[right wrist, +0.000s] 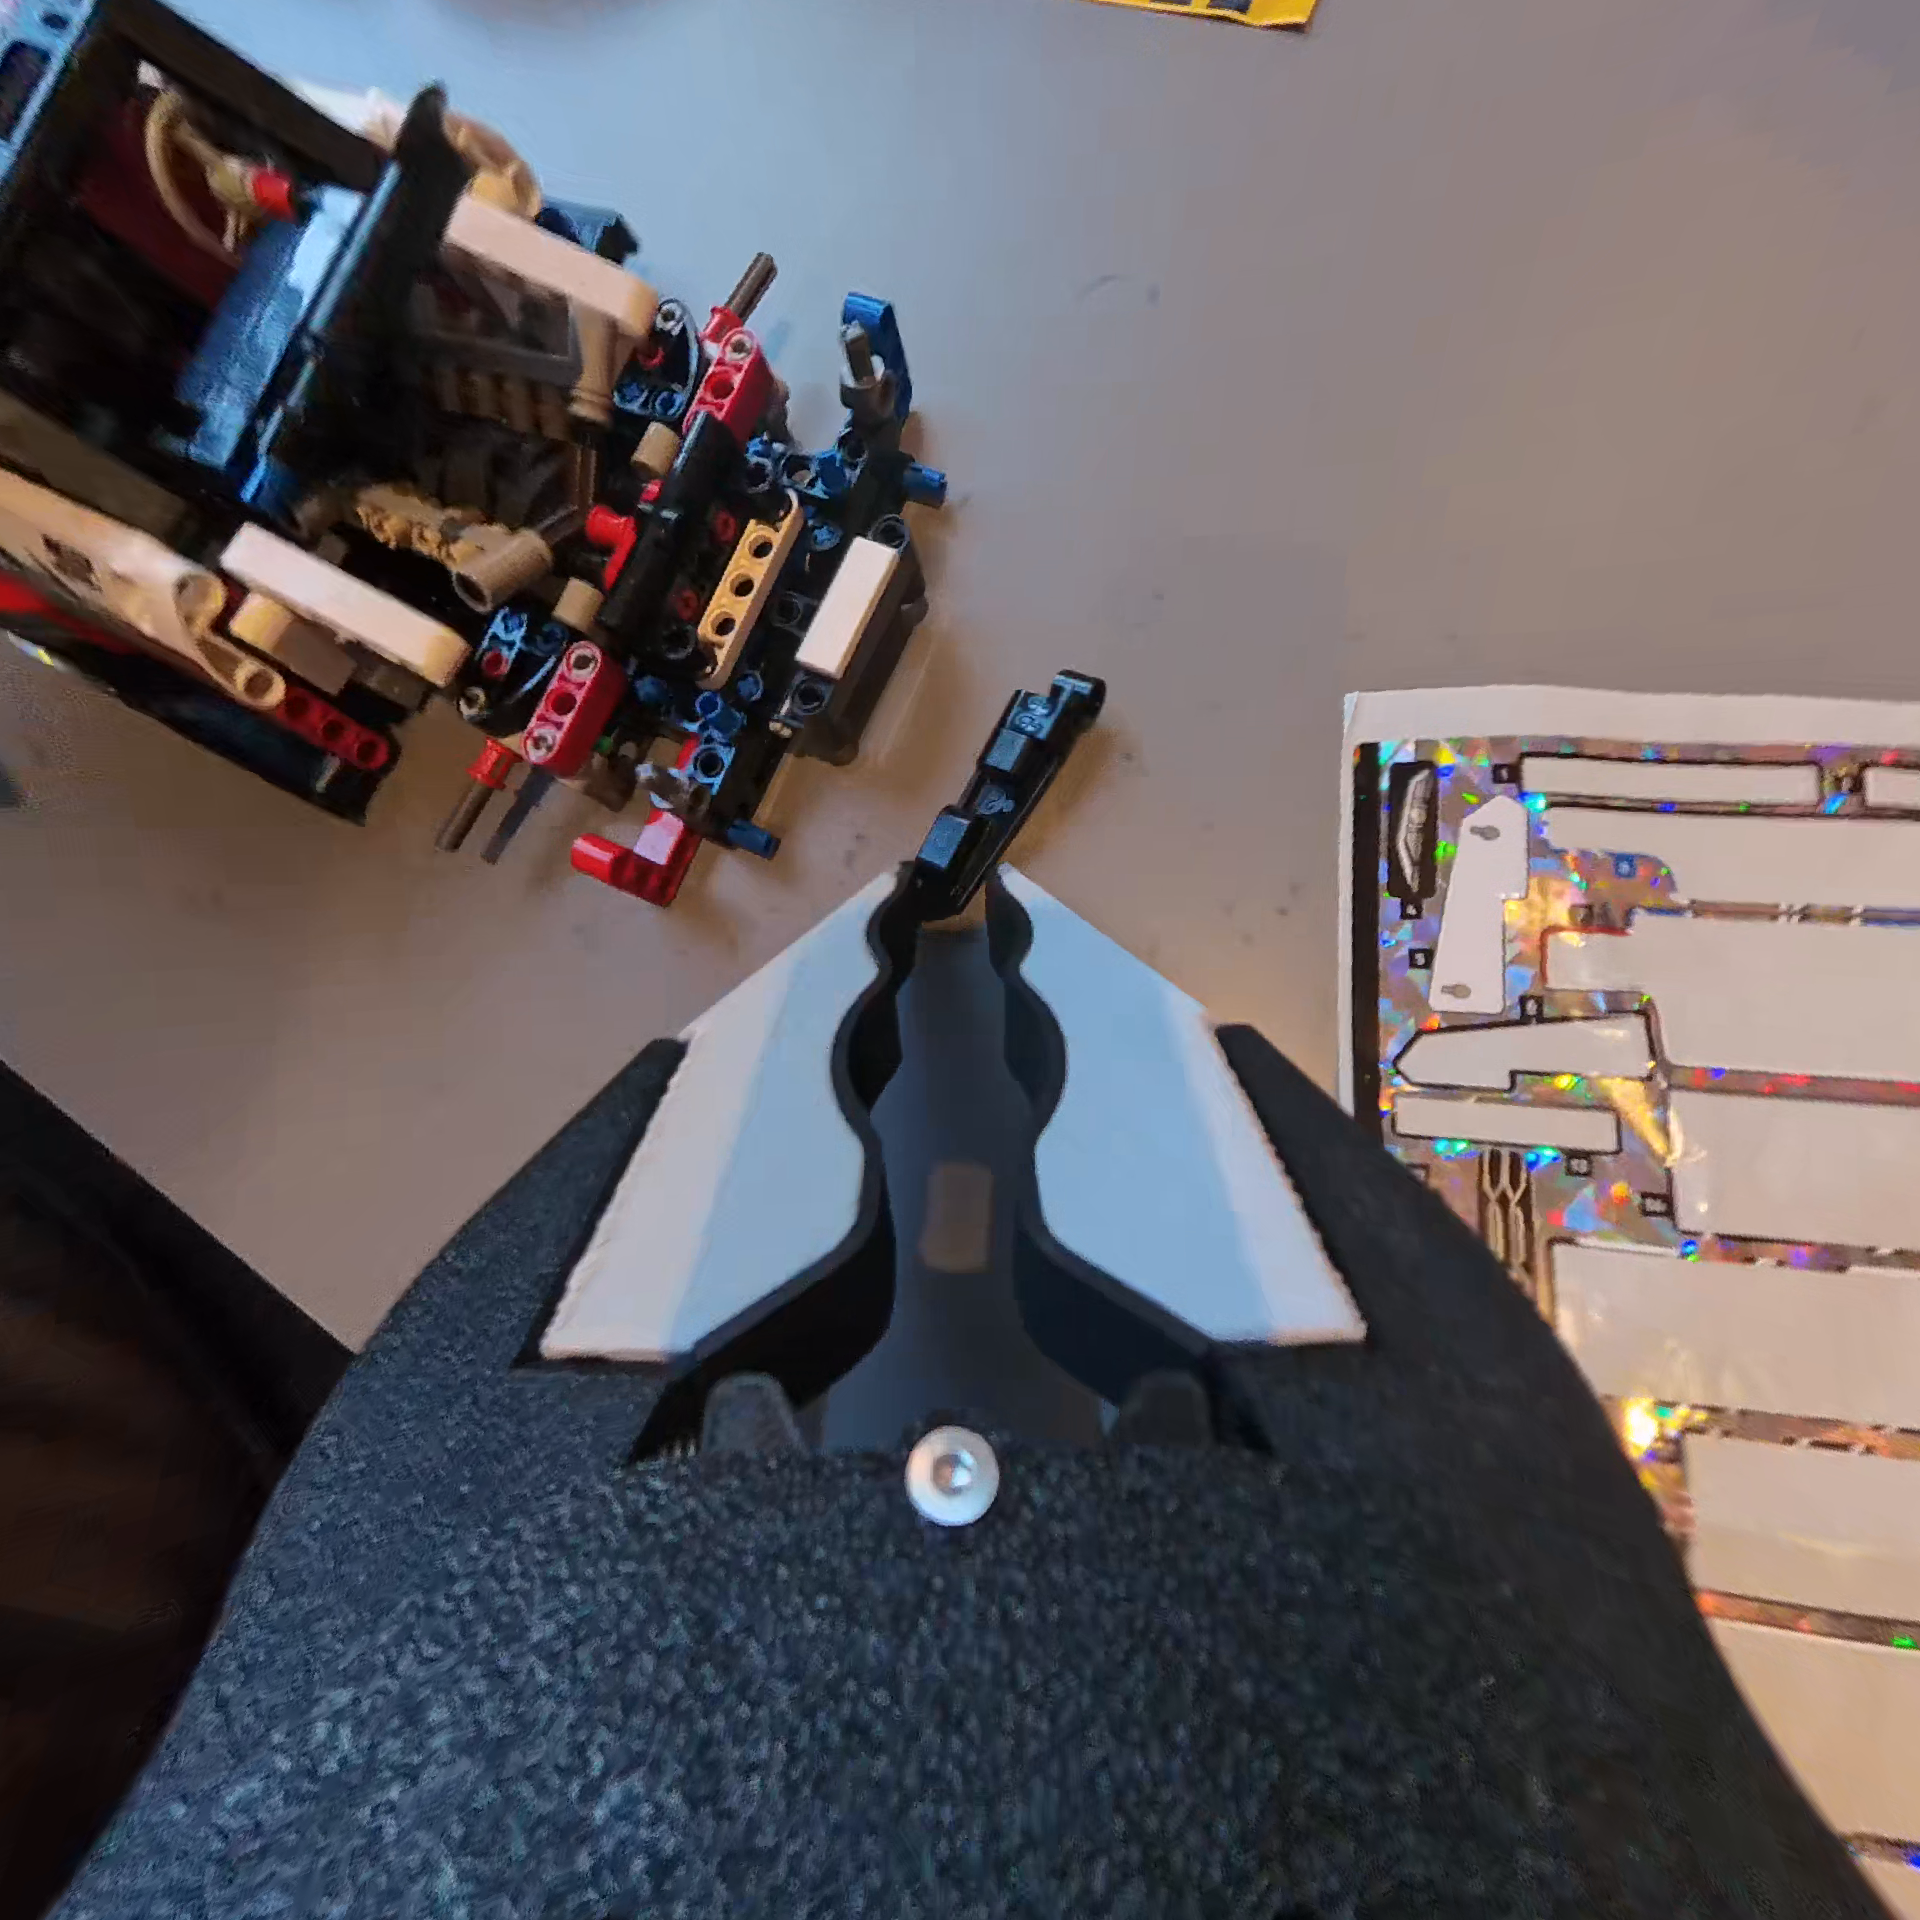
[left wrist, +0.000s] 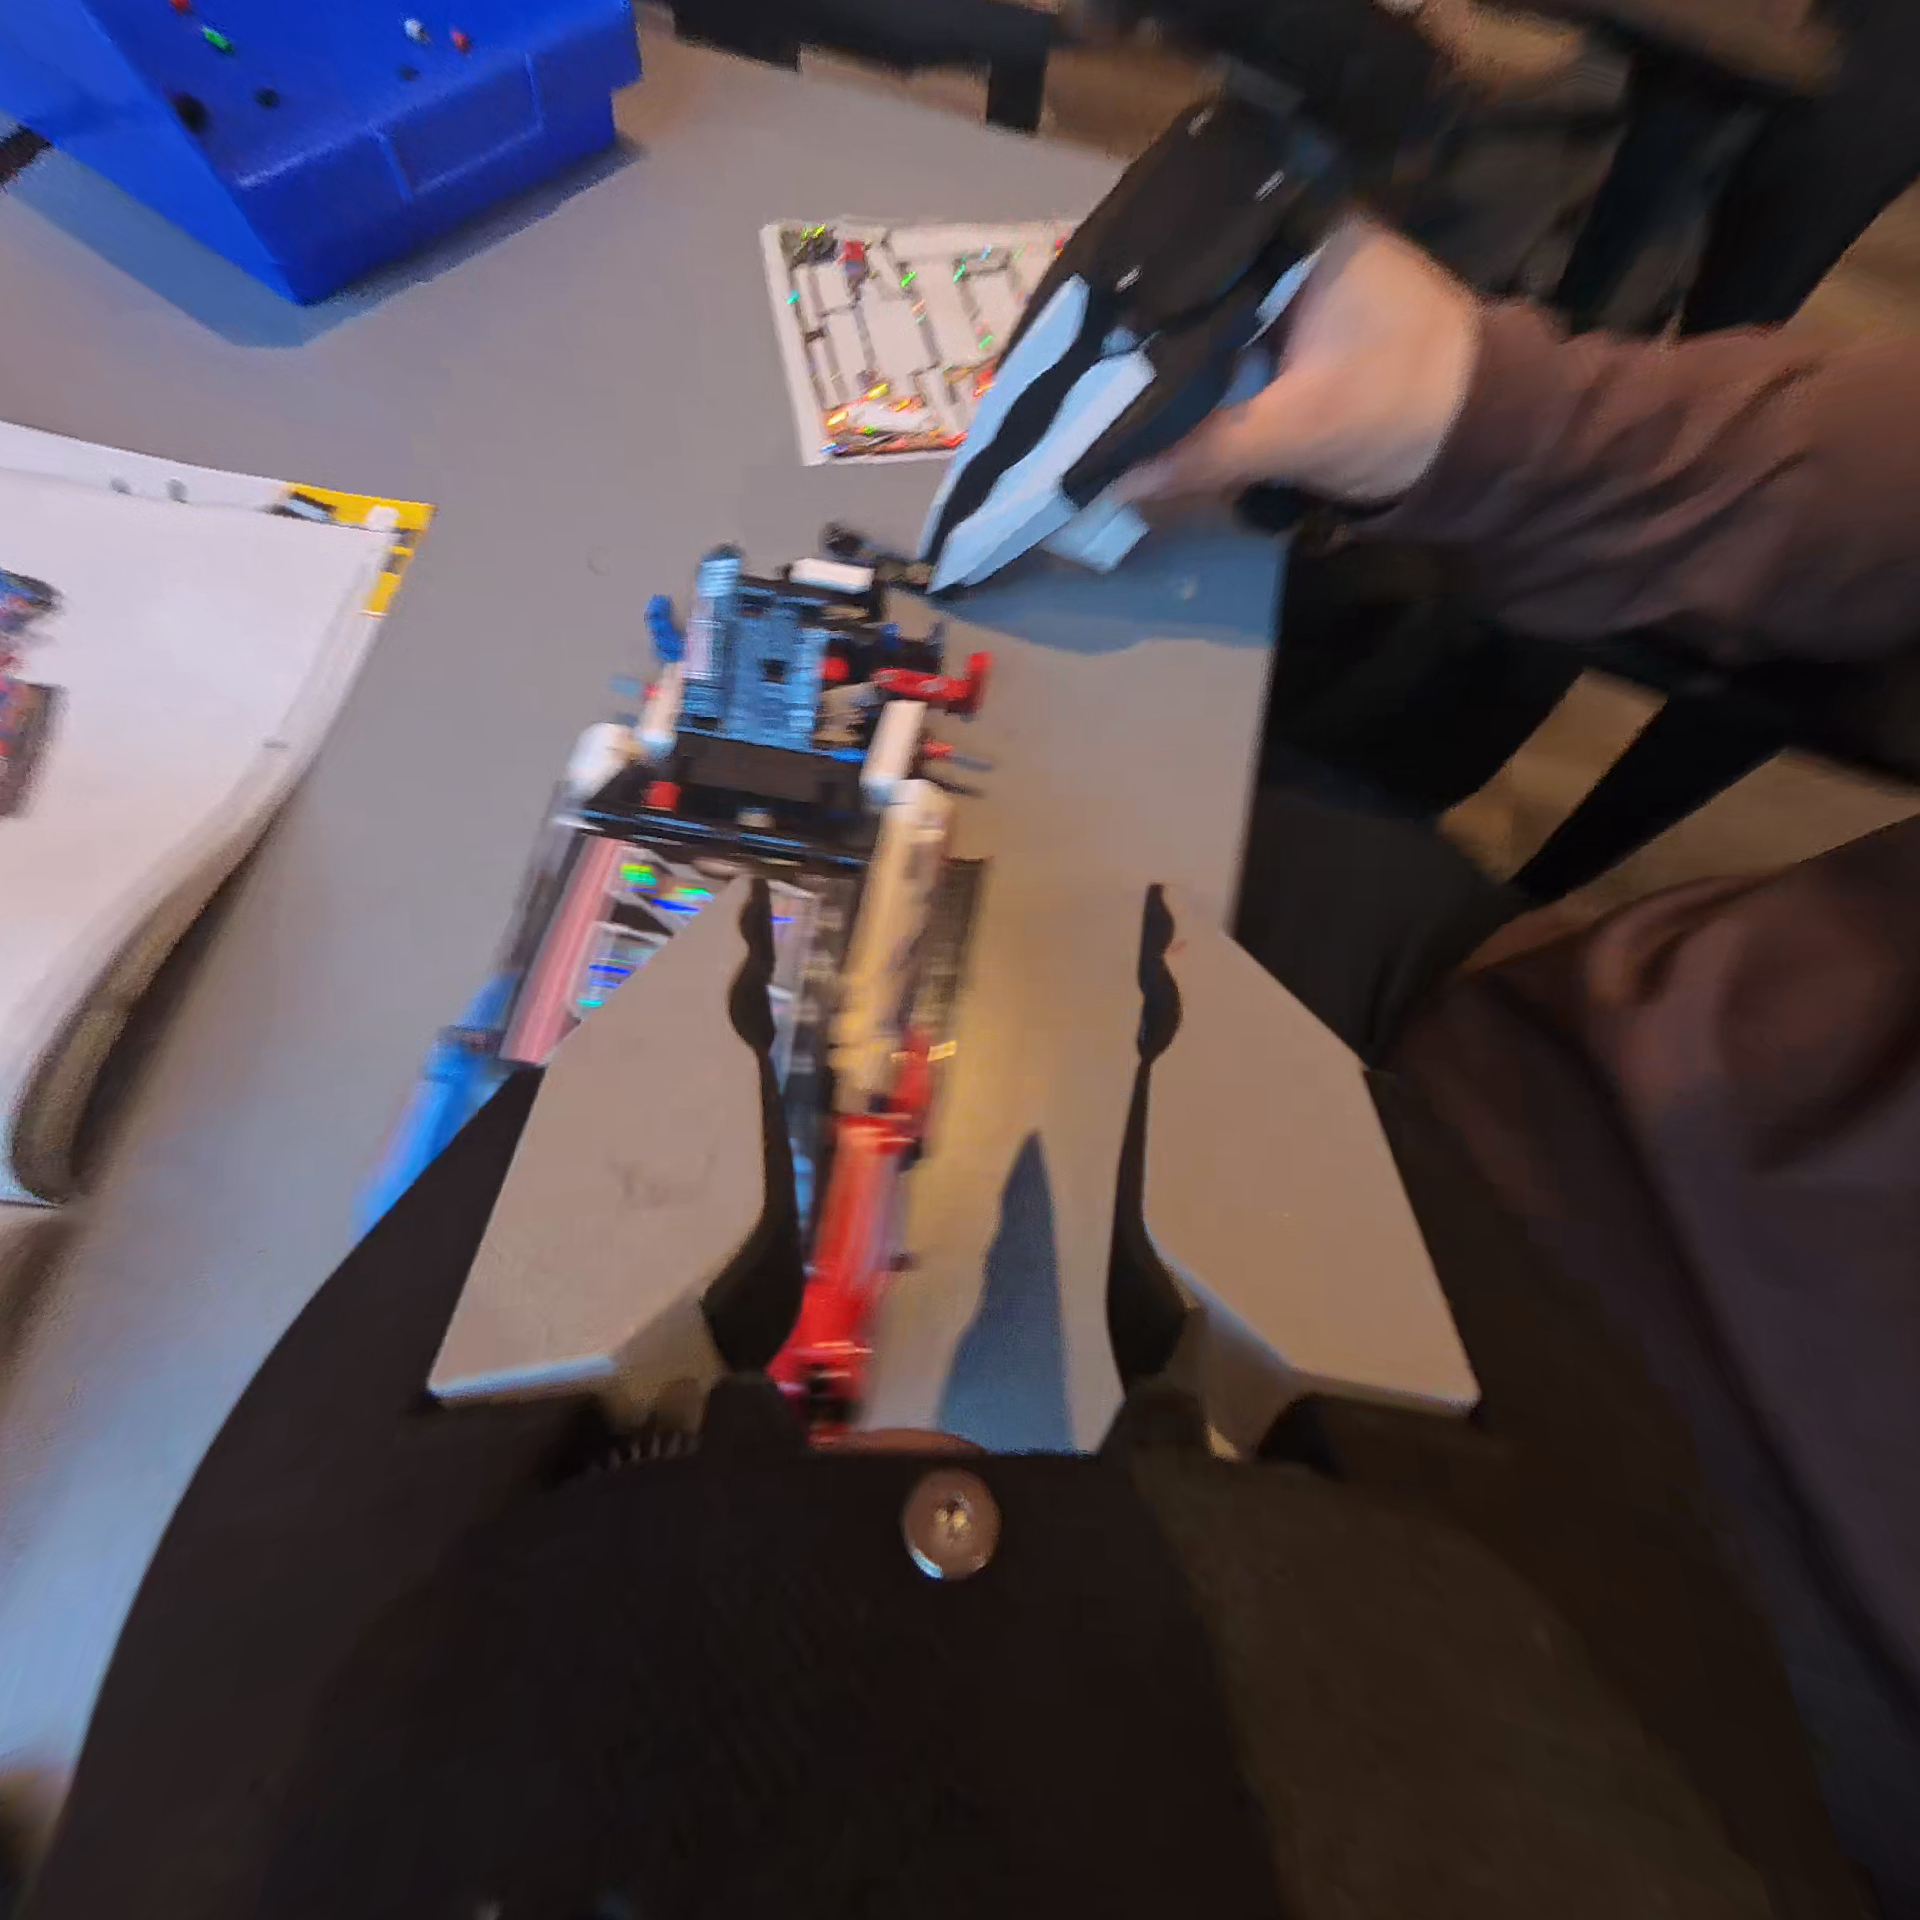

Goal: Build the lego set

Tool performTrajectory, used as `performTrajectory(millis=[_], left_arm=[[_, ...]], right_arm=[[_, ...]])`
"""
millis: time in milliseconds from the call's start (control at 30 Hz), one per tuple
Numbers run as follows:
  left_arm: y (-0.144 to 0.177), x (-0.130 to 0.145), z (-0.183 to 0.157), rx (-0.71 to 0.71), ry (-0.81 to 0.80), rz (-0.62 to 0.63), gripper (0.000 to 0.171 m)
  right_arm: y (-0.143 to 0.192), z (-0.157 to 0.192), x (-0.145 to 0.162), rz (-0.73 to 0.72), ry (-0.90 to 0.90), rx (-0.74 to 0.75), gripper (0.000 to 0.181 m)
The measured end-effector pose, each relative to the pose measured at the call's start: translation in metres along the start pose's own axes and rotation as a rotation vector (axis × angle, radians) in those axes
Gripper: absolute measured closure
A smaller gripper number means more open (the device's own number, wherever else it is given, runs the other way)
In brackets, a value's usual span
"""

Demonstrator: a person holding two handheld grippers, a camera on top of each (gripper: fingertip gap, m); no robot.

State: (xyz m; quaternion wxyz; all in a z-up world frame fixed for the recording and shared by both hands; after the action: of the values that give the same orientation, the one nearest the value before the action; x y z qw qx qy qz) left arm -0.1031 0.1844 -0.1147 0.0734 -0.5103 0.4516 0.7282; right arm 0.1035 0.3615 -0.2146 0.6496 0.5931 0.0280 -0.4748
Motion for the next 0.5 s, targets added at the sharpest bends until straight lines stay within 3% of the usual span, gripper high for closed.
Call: performTrajectory(millis=[100, 300, 400, 500], left_arm=[[-0.005, -0.004, -0.028, 0.034, 0.067, -0.066, 0.109], [-0.043, -0.017, -0.066, 0.098, 0.061, 0.005, 0.112], [-0.067, -0.023, -0.07, 0.106, 0.071, 0.014, 0.112], [-0.091, -0.024, -0.065, 0.114, 0.08, 0.071, 0.112]], right_arm=[[0.002, 0.0, 0.001, 0.013, 0.112, 0.026, 0.168], [0.031, 0.008, 0.003, -0.047, 0.306, 0.074, 0.169], [0.054, 0.017, 0.013, -0.14, 0.491, 0.119, 0.17], [0.056, 0.017, 0.037, -0.184, 0.657, 0.175, 0.17]])
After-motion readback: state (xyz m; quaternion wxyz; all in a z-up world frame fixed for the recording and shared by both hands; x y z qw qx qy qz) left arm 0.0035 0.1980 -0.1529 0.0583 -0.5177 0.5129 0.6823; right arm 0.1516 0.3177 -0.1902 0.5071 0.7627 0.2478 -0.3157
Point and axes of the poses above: each gripper's, where its closed fingertips meet, y back along the fingers, x out of its underside, z = x × y across the jaws, the point moved 8 cm from there along y, back along the fingers, and after that the axes turned 13 degrees about -y, right-handed, at the moved point
